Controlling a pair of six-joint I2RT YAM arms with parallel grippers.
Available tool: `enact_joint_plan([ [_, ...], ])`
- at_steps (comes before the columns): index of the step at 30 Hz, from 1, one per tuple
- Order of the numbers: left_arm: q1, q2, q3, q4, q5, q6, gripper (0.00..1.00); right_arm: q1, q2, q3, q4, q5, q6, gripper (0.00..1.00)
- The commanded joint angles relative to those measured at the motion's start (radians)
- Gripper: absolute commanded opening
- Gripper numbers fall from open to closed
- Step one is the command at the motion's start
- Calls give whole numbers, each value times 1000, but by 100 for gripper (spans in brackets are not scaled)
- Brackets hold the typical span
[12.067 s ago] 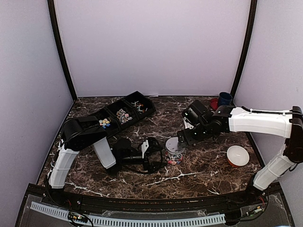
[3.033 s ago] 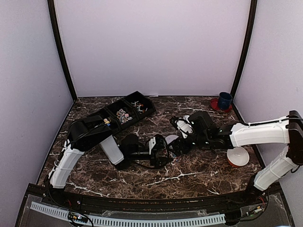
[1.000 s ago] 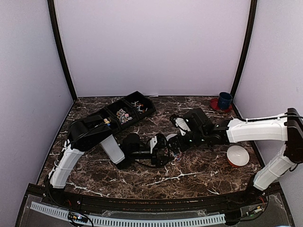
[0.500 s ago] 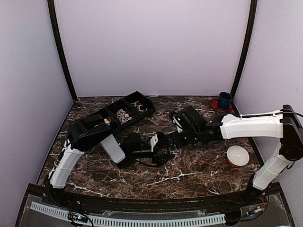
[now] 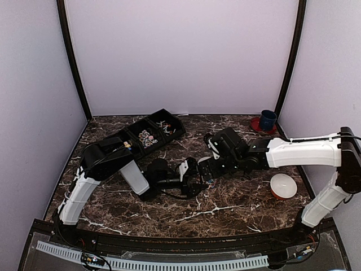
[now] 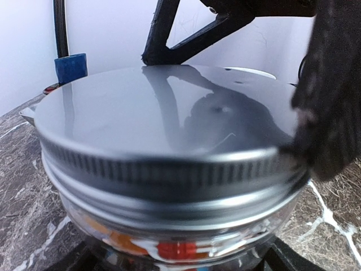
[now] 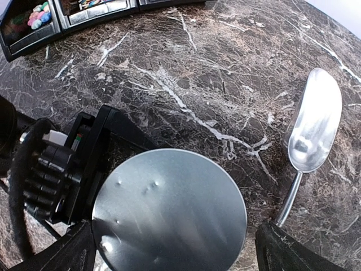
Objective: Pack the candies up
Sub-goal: Rotate the bottle lid from the packing bottle.
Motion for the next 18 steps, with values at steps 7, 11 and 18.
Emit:
enact_joint_plan([
  [7, 6, 54, -45, -234, -16, 2, 85, -9, -57, -36, 38, -5, -65, 98],
  [11, 6, 54, -47, -231, -14, 1, 86, -9, -75, -62, 61, -57, -83, 98],
  [18, 7, 54, -51, -217, 15, 2, 86, -65, -191, -135, 154, -186, -88, 98],
])
